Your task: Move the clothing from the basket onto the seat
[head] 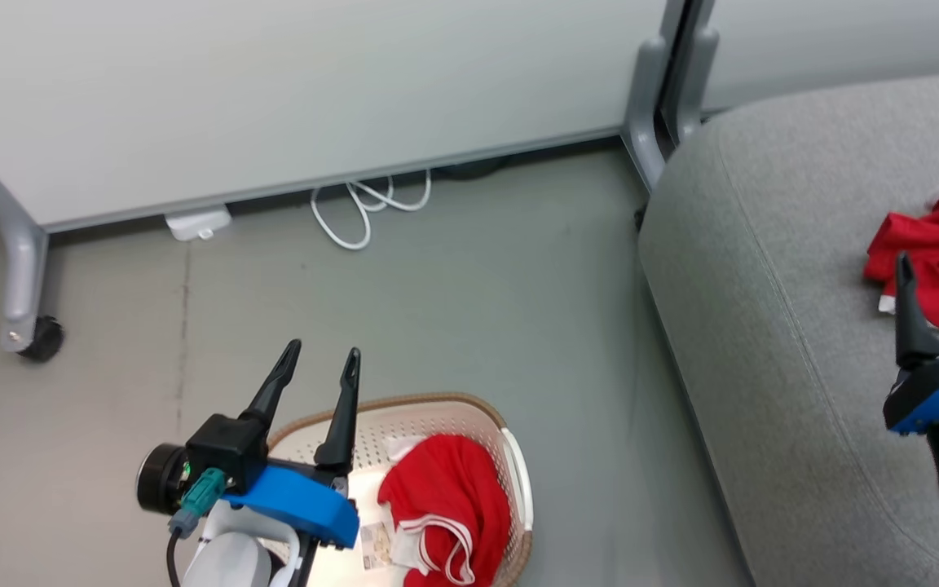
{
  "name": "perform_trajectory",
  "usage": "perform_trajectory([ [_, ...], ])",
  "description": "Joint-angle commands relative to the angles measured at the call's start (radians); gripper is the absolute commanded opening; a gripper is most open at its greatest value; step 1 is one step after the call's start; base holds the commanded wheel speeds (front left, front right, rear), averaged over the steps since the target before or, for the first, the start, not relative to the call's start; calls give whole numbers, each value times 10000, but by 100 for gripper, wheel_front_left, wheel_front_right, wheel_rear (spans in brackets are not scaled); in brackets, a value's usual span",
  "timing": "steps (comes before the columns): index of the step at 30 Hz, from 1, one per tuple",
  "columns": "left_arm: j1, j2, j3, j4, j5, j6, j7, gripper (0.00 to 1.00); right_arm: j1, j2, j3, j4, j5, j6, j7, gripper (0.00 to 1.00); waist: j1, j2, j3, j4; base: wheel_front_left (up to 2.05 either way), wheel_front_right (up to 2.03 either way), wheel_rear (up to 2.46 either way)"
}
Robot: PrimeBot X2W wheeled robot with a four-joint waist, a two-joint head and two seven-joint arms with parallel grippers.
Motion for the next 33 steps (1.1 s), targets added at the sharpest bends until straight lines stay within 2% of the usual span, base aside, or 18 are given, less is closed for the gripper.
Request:
perform_trajectory([
  [1,168,-20,172,53,100,-37,-49,100,376,72,62,-284,-70,1,67,100,3,-1,-570,442,0,0,0],
  [9,786,-182,1092,226,274,27,-48,100,2062,868,452,-2348,-308,1,656,100,3,-1,-1248,909,0,0,0],
  [16,1118,-226,1797,295,411,3,-49,100,2992,1521,953,-3339,-479,1,1021,100,3,-1,-1504,1083,0,0,0],
  [24,1329,-292,2217,451,555,-88,-49,100,3595,2012,1176,-3751,-289,1,957,100,3,-1,-1706,1122,0,0,0],
  [33,1457,-429,2393,477,726,-124,-49,100,3782,2209,1219,-3784,-299,1,907,100,3,-1,-1676,1155,0,0,0],
])
